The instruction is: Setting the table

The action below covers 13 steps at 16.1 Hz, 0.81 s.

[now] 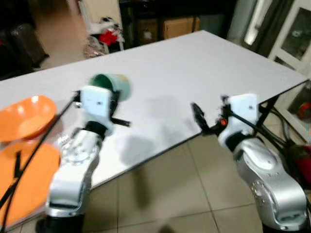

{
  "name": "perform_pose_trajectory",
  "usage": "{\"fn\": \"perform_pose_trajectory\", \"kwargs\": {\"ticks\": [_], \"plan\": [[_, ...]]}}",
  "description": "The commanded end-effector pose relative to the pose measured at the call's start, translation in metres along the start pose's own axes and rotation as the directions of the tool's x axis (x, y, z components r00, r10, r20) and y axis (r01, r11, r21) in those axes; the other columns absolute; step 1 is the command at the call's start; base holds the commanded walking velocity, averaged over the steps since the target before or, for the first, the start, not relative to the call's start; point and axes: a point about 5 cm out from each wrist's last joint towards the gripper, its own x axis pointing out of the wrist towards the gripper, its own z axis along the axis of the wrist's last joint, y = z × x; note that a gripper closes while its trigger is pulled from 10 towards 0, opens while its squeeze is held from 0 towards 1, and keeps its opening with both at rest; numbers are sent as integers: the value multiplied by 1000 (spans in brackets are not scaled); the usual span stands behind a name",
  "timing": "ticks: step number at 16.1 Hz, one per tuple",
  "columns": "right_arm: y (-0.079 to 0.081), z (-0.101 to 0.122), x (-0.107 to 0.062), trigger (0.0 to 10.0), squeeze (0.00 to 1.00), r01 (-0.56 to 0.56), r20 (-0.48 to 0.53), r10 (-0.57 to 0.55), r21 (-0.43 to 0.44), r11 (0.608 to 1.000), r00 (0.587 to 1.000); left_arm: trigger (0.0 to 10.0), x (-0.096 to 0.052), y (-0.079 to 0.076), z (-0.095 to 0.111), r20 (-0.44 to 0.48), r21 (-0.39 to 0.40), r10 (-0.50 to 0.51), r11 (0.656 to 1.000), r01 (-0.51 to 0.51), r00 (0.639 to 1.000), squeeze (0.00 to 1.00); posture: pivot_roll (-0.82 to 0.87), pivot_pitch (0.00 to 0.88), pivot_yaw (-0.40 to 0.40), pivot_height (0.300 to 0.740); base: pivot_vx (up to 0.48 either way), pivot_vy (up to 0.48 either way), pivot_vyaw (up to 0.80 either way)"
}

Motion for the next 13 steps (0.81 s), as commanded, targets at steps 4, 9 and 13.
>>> {"fn": "perform_pose_trajectory", "kwargs": {"ticks": [4, 9, 13], "plan": [[-5, -3, 0, 10000, 0, 8, -13, -8, -9, 1000, 1000, 10000, 0, -4, 5, 25, 11, -13, 1000, 13, 1000, 0, -101, 22, 54, 740, 376, 0, 0], [-3, -3, 3, 10000, 0, -19, -8, 18, -19, 1000, 1000, 10000, 11, 2, 4, 1, 70, -27, 997, 27, 1000, 0, -98, 14, 64, 740, 293, 0, 0], [-4, 2, 6, 10000, 0, -76, 13, 76, -30, 997, 997, 10000, 44, 12, 6, -59, 216, -137, 965, 147, 989, 0, -99, 4, 76, 740, 0, 0, 0]]}}
